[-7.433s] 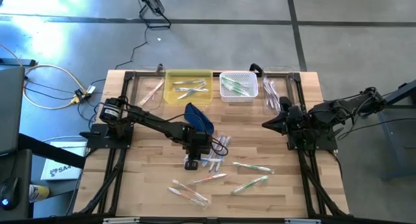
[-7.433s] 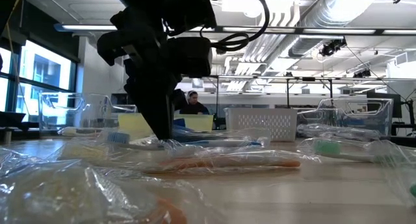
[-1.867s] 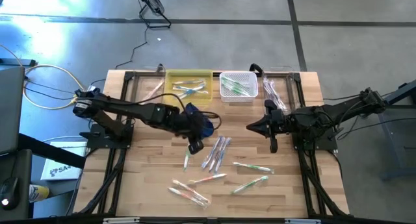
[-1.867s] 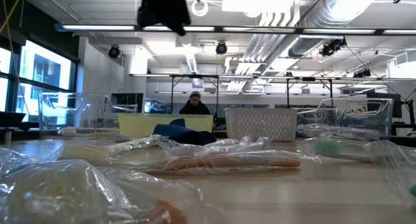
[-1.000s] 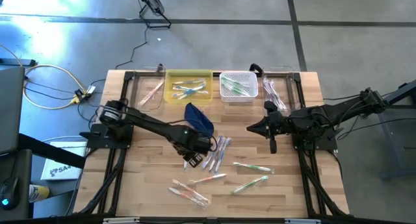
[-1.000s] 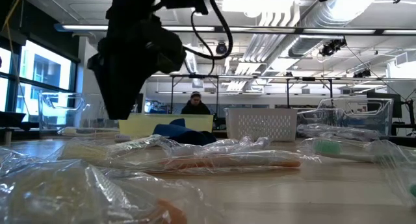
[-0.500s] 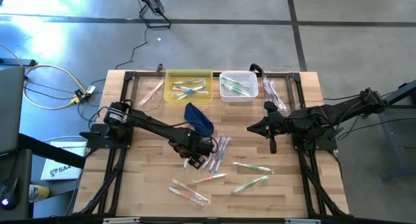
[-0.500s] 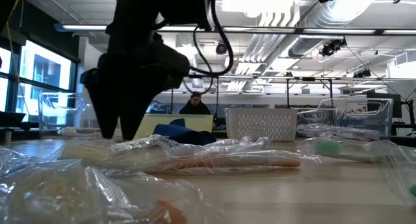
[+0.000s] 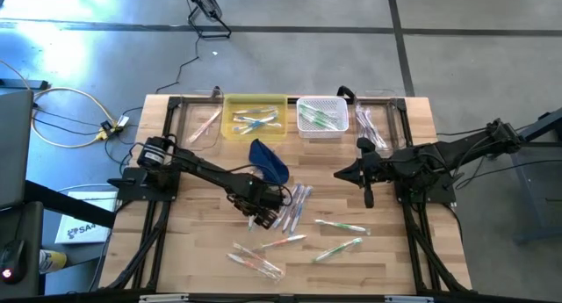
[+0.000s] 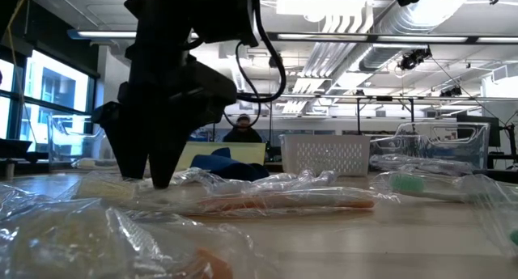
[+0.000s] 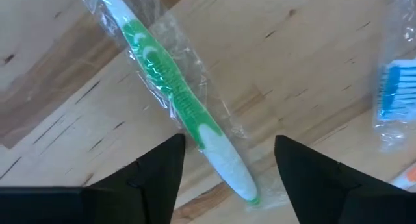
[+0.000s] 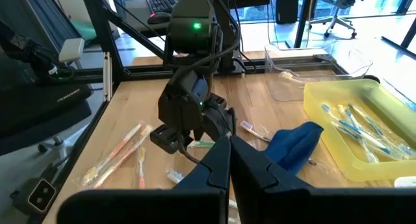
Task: Pick & Place Toothbrushes
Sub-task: Put the green toothbrush into the white bin
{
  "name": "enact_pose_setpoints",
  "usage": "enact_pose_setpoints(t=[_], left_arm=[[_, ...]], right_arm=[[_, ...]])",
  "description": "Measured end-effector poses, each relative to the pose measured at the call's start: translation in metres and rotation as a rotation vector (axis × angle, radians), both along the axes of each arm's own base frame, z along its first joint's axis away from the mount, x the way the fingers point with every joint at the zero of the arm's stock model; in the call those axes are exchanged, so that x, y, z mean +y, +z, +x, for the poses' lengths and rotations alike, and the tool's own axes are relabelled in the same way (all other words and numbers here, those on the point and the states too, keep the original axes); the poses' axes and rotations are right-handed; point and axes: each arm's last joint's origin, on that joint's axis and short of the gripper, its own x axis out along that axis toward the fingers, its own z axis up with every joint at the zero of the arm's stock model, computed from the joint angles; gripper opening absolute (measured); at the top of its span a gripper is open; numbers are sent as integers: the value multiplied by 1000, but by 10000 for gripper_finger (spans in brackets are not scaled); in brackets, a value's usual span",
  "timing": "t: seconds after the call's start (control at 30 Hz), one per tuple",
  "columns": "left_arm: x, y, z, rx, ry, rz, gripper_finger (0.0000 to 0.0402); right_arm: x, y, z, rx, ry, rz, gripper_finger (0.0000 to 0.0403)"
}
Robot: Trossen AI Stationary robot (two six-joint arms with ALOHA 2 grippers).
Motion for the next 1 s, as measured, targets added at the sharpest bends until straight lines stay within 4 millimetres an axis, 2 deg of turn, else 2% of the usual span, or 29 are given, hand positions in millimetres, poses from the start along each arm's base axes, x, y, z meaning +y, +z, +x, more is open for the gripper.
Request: enact_pose_setpoints(t=[0.4, 0.63, 0.77, 1.0], left_arm=[[2, -2, -5, 52, 4, 41, 98], [3, -1, -8, 72, -4, 49, 36], [3, 3, -10, 65, -34, 50, 13], [4, 19, -16, 44, -107, 48, 15]], right_arm=[[0, 0, 0, 1, -3, -5, 2], [0, 0, 0, 1, -3, -4, 2], [0, 0, 0, 0, -3, -3, 2], [-2, 4, -5, -22, -2, 7, 2]])
